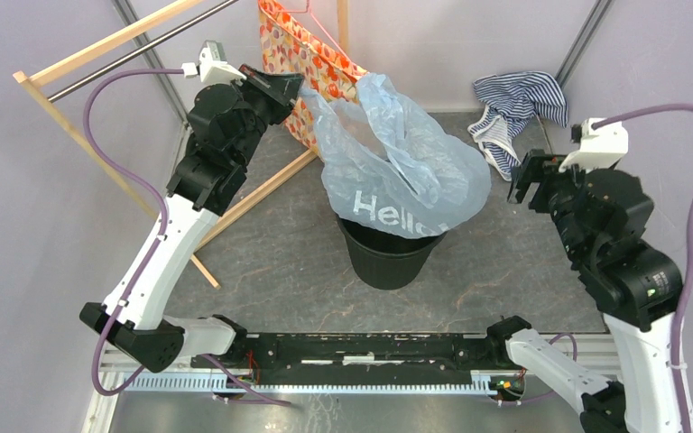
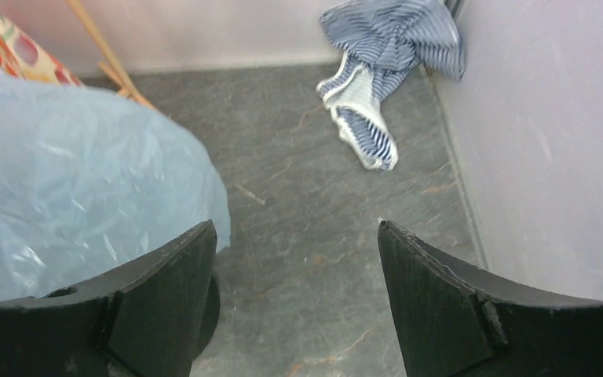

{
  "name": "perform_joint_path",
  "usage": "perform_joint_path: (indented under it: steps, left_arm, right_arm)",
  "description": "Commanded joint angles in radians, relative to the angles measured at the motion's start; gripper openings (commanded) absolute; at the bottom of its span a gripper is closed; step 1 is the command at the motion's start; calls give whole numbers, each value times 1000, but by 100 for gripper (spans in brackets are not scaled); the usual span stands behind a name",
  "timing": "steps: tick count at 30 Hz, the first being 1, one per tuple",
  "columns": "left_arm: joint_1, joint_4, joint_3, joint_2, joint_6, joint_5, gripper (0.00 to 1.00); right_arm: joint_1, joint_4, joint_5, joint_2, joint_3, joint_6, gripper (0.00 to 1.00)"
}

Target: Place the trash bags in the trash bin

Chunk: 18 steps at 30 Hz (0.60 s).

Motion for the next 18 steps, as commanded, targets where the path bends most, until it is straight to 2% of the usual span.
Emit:
perform_joint_path:
  steps: [1,6,10,18]
  left_arm:
    - [20,24,-27,-30,-39,56,2]
    - [27,23,-42,-39,-36,68,2]
    - [28,13,-27,-33,-23,94,2]
    - [28,-10,11,-11,2,189,2]
  right_arm:
    - [1,92,-109,-44,-164,69,82]
    - [1,206,-216,-51,-288,96,80]
    - [0,279,-367,-26,-341,115,71]
    - [11,369,-570,12,-358,164,56]
